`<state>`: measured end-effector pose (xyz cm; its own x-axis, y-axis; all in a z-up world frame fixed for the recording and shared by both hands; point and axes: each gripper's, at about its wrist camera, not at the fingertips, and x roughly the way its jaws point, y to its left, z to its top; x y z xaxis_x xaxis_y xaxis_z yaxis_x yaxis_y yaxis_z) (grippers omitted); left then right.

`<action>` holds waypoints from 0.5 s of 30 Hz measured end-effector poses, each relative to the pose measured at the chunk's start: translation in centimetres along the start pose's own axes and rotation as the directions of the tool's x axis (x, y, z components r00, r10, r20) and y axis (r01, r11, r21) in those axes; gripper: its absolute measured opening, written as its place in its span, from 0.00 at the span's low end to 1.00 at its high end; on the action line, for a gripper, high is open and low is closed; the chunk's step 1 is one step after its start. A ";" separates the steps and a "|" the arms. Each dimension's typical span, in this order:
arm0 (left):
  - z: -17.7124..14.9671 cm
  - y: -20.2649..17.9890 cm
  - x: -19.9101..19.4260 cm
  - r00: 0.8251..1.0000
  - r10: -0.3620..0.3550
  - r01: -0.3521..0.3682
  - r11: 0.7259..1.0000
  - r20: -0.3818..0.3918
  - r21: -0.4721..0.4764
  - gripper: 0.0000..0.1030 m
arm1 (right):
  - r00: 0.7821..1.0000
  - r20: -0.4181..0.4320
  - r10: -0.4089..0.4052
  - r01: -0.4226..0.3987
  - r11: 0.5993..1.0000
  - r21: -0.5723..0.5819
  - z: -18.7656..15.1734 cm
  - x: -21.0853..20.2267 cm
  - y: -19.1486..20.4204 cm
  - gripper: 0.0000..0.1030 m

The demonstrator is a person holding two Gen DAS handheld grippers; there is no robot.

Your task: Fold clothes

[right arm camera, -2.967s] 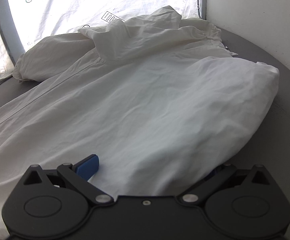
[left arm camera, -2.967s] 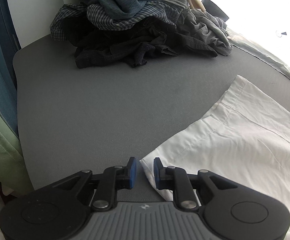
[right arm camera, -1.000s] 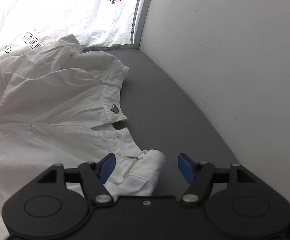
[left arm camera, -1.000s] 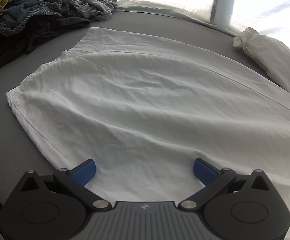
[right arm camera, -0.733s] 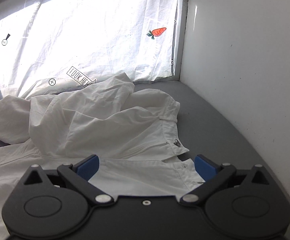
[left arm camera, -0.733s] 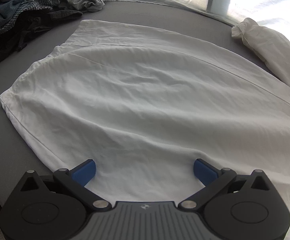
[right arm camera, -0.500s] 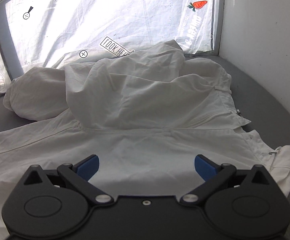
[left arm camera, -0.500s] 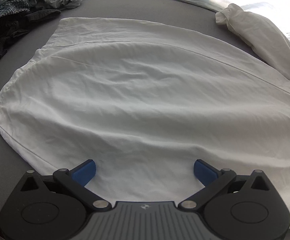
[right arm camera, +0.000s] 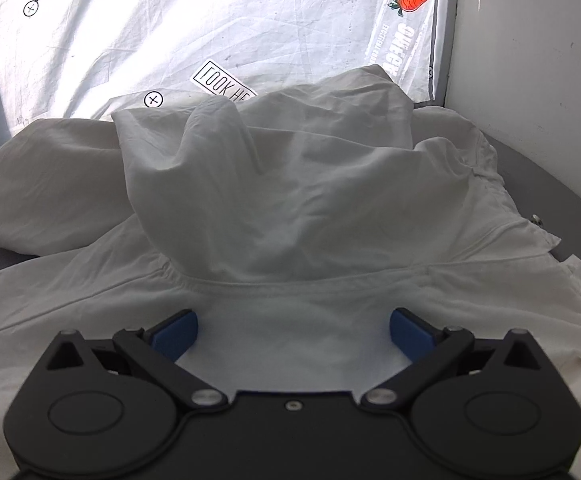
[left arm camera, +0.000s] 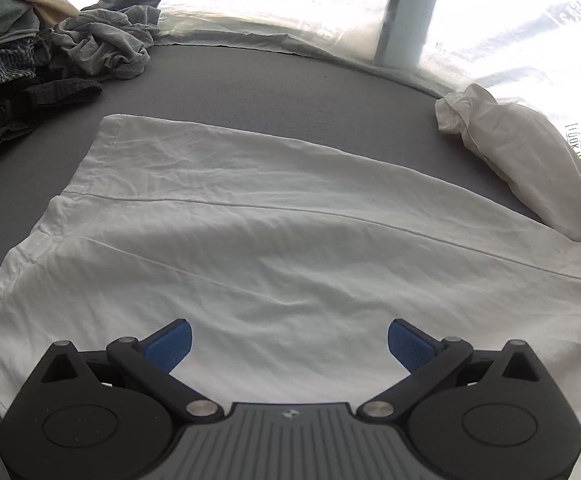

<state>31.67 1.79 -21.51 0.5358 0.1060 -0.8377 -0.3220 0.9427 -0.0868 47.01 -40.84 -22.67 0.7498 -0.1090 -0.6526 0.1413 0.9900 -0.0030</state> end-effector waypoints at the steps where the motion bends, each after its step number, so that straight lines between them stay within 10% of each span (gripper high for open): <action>1: 0.7 -0.4 0.6 1.000 -0.012 0.012 1.000 -0.004 0.013 1.00 | 1.000 0.002 -0.006 0.006 1.000 0.006 0.3 0.2 0.0 1.00; 15: 11.4 -5.8 9.2 0.958 -0.283 0.285 0.957 0.035 -0.049 0.97 | 0.999 0.042 -0.028 0.028 1.000 0.004 0.6 1.6 0.9 1.00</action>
<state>47.33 0.86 -22.54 0.6324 -0.1542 -0.7591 -0.1936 0.9174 -0.3477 48.72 -40.15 -23.25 0.7720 -0.1403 -0.6199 0.1644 0.9862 -0.0184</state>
